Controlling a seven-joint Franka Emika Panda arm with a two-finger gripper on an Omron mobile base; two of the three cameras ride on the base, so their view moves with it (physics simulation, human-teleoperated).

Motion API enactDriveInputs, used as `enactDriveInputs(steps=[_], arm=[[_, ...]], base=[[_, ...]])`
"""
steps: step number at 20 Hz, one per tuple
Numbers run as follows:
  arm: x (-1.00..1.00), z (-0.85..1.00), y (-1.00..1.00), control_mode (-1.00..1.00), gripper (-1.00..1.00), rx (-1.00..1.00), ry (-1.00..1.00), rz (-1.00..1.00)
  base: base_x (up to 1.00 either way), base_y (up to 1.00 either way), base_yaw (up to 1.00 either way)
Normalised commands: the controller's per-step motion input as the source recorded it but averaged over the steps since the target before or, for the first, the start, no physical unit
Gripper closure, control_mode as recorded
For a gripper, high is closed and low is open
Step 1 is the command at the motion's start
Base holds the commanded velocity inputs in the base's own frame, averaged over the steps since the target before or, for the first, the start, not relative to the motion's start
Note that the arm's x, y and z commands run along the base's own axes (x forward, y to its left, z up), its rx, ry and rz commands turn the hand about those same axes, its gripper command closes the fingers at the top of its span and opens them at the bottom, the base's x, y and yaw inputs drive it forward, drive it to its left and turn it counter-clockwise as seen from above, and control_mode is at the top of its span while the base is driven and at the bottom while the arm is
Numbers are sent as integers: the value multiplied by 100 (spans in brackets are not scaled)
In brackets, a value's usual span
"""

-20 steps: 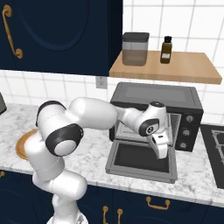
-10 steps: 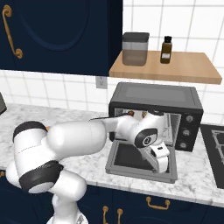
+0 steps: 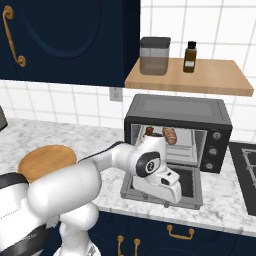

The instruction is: Pick up the kebab skewer and baguette bread, and place them inside the toaster oven. Close the toaster oven door and start by setting the timer.

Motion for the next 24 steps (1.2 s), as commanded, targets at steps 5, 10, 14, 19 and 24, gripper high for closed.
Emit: enactDriveInputs(steps=[5,10,14,19,24], arm=[[-1,-30,15,-100,-100,18,14,32],[-9,-37,0,-100,-100,13,18,19],[15,-23,0,-100,-100,6,3,18],[1,-16,0,-100,-100,7,0,11],[25,-17,0,-100,-100,8,0,1]], base=[[0,0,0],[0,0,0],[0,0,0],[0,0,0],[0,0,0]])
